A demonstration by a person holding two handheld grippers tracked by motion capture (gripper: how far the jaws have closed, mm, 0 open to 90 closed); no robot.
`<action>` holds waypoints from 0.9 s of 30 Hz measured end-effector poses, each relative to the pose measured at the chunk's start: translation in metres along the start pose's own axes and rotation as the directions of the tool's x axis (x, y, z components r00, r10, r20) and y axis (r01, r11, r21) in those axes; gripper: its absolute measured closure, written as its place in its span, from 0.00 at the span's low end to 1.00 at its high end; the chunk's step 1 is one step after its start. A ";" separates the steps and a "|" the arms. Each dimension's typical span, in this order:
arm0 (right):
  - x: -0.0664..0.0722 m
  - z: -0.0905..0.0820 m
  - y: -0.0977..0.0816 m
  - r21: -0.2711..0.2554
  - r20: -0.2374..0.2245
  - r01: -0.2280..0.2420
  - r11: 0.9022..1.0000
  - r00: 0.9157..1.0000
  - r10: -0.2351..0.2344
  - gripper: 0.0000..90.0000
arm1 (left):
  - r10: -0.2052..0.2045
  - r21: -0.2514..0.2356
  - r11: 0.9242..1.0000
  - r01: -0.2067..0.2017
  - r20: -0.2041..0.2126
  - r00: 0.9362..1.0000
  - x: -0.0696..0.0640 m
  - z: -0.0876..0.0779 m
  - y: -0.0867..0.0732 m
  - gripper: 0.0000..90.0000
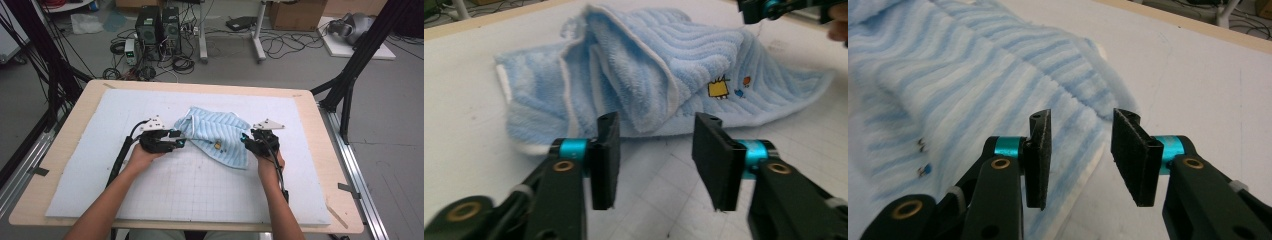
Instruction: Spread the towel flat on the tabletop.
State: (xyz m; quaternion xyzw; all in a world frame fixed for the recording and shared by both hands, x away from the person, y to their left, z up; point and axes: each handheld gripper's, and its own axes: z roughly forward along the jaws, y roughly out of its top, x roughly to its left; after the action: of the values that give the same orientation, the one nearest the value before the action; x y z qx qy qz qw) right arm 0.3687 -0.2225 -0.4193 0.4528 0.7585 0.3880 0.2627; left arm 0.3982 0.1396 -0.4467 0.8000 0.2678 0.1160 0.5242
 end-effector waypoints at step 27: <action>0.084 0.033 -0.009 0.050 -0.389 0.239 0.970 0.899 -0.201 0.95 | -0.060 -0.068 0.996 0.058 -0.032 0.998 0.011 0.013 0.025 0.90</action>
State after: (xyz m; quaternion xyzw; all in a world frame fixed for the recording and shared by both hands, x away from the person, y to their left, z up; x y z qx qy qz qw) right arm 0.3514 -0.1391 -0.4497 0.2922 0.8591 0.3996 0.1303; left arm 0.4211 0.1279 -0.4303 0.7717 0.2959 0.1230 0.5494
